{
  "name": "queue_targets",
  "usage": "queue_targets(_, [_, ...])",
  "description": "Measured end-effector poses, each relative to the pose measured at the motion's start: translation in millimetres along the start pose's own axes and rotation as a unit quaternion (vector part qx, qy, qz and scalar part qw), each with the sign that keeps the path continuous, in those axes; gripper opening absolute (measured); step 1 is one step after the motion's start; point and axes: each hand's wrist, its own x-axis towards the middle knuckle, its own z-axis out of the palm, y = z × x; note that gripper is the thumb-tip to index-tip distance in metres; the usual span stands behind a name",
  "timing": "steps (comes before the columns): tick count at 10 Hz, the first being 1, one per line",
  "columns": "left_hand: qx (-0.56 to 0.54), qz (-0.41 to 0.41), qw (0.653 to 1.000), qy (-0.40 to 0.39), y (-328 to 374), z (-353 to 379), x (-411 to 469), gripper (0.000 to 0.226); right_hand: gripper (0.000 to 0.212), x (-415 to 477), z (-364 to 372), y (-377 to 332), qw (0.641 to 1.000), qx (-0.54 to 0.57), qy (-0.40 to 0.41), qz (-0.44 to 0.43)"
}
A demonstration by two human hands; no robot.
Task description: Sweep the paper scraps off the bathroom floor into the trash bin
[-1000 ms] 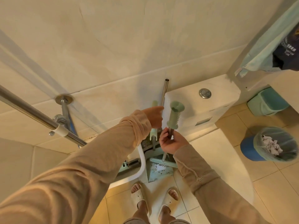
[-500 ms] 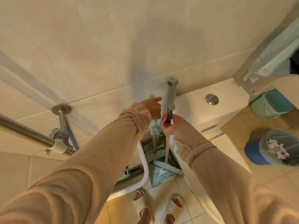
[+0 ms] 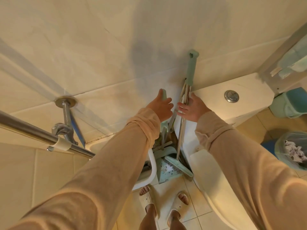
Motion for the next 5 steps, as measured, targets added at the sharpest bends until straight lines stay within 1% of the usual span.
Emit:
queue_targets(2, [-0.01,-0.04,0.999,0.002,1.6,-5.1,5.5,0.03,0.051,-4.0,-3.7,5.5,0.998,-0.053,0.002,-0.014])
queue_targets(3, [0.009,-0.036,0.999,-0.007,2.5,-7.0,4.9,0.03,0.048,-18.6,-9.3,9.0,0.997,-0.071,0.007,-0.038])
queue_targets(4, [0.05,0.008,0.999,-0.005,-2.0,-12.4,1.1,0.034,0.033,-39.7,-12.4,14.5,0.995,-0.073,0.064,-0.034])
queue_targets(5, [0.013,0.041,0.998,0.052,5.9,-3.6,-9.6,0.047,0.031,-72.5,-24.2,48.1,0.978,-0.187,0.088,-0.021])
